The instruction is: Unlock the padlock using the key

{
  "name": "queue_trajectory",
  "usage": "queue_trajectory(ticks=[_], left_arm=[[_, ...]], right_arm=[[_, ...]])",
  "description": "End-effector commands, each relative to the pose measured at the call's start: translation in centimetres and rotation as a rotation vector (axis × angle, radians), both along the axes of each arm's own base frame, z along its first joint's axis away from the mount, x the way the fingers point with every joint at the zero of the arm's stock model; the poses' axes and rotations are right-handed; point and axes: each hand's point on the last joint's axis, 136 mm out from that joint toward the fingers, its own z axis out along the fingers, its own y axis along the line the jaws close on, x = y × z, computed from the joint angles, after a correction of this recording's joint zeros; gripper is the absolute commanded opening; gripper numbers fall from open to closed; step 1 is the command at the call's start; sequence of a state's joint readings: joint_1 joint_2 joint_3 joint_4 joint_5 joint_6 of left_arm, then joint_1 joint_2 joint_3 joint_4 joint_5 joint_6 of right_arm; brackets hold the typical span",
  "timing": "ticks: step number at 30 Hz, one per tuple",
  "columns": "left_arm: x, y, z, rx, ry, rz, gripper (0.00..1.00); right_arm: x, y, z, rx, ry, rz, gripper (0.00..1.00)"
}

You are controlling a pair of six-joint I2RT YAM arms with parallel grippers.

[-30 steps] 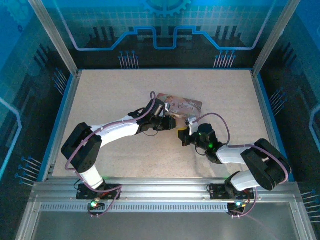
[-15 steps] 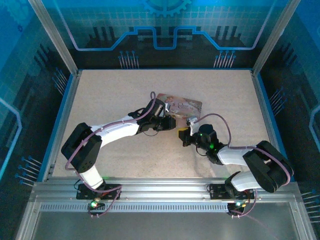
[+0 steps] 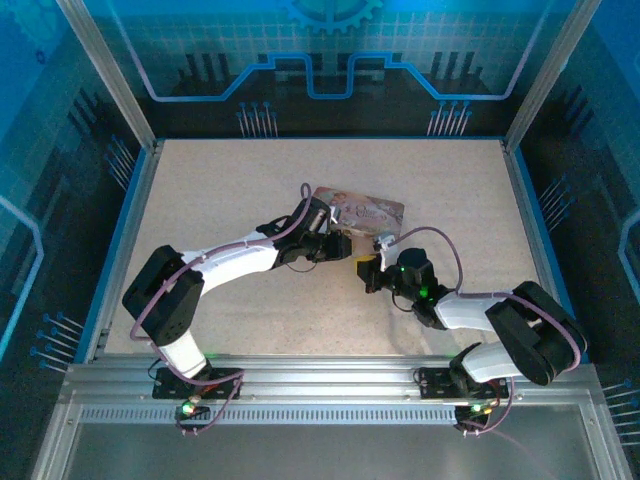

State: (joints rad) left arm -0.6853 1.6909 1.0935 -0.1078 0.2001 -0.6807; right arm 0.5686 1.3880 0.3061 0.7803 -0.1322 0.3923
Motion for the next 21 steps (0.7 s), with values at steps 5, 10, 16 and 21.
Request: queue_trajectory(ticks=[5,10,16,21], left_arm=[[0.65,-1.8,5.75,-0.13,-0.115,-0.038,0.2],[0.7,-1.69,5.65,-0.126,-0.115,-0.034,0.2],[0.7,-1.71,5.57,-0.127,-0.113,-0.031,0.2],[0.75,-1.62,5.72,-0.131,-0.114,-0.027,0.2]], right_arm=[[0.36,0.27,1.24,0.047,-0.041,0.005,0.0],[0.18,0.03,1.16,0.046,-0.038,-0.001,0.0],[0.0,-0.11,0.77,0.041,-0.025,-0.005,0.0],[-0.12,-0.31,0.61,0.039,-0.023,-0.01,0.0]])
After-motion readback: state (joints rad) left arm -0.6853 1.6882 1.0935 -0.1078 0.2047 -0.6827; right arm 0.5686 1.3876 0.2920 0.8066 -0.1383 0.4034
